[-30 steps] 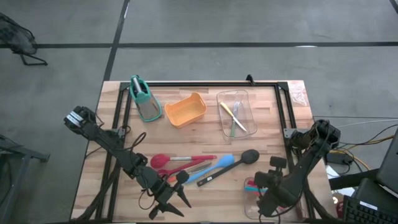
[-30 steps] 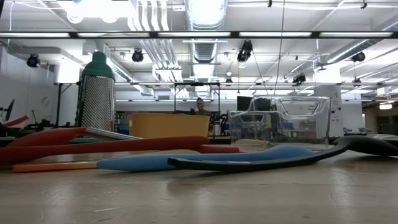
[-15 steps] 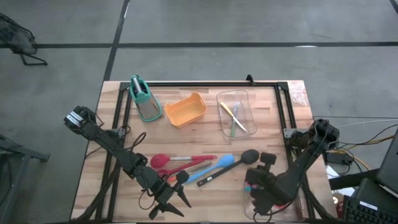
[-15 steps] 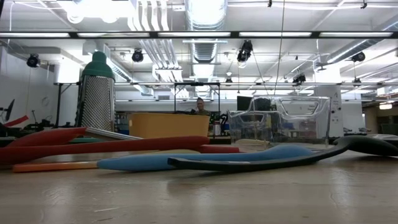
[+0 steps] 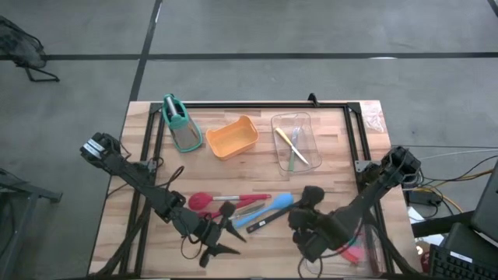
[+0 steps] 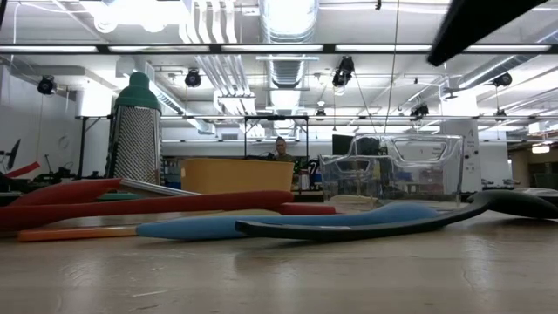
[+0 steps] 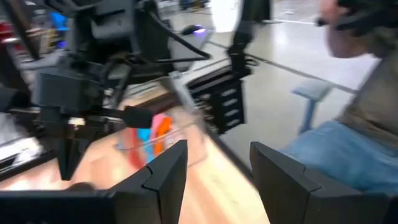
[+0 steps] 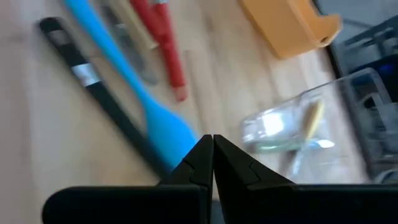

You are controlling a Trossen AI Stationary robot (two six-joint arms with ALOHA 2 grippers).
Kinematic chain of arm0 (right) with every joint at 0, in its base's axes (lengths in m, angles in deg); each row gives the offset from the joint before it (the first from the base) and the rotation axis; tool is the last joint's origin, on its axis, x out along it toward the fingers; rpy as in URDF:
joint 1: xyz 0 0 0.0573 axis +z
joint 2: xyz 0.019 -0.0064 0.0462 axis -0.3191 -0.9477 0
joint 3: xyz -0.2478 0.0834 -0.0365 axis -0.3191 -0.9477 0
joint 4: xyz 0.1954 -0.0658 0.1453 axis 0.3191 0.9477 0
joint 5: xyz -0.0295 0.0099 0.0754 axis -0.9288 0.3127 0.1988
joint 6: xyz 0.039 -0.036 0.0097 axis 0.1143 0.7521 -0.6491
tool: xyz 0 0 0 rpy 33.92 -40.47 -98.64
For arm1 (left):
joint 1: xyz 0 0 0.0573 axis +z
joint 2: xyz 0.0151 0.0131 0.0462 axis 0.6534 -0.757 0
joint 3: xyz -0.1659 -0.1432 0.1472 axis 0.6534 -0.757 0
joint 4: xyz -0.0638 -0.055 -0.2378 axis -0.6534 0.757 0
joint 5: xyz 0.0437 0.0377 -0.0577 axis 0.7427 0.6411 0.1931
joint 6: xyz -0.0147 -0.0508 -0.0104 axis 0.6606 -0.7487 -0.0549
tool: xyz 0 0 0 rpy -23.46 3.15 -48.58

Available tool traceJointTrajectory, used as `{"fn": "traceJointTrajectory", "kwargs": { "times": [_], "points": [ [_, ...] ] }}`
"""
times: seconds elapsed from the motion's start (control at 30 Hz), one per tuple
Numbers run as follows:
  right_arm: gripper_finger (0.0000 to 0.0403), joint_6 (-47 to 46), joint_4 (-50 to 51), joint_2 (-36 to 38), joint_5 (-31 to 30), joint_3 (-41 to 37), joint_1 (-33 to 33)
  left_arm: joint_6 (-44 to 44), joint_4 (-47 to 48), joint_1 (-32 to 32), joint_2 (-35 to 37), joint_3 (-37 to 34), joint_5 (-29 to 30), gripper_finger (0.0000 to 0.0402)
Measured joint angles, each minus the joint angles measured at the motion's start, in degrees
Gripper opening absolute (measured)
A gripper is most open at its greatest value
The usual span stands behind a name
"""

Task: Pick & Place Kitchen Items
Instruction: Put the bottom red slotted spoon into the orange bin

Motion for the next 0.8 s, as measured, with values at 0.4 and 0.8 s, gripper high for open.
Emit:
{"fn": "traceJointTrajectory", "kwargs": {
  "times": [0.4, 0.8],
  "points": [
    [0.0008, 19.83, -20.39, 2.95, -1.99, -6.66, -3.32, -0.36, -0.47, -0.01, 0.02, 0.26, 0.89, 0.0181],
    [0.0008, 42.34, -60.07, 20.58, 11.54, -27.61, -4.76, -0.37, -0.23, -0.15, 0.02, 0.26, 0.9, 0.0181]
  ]
}}
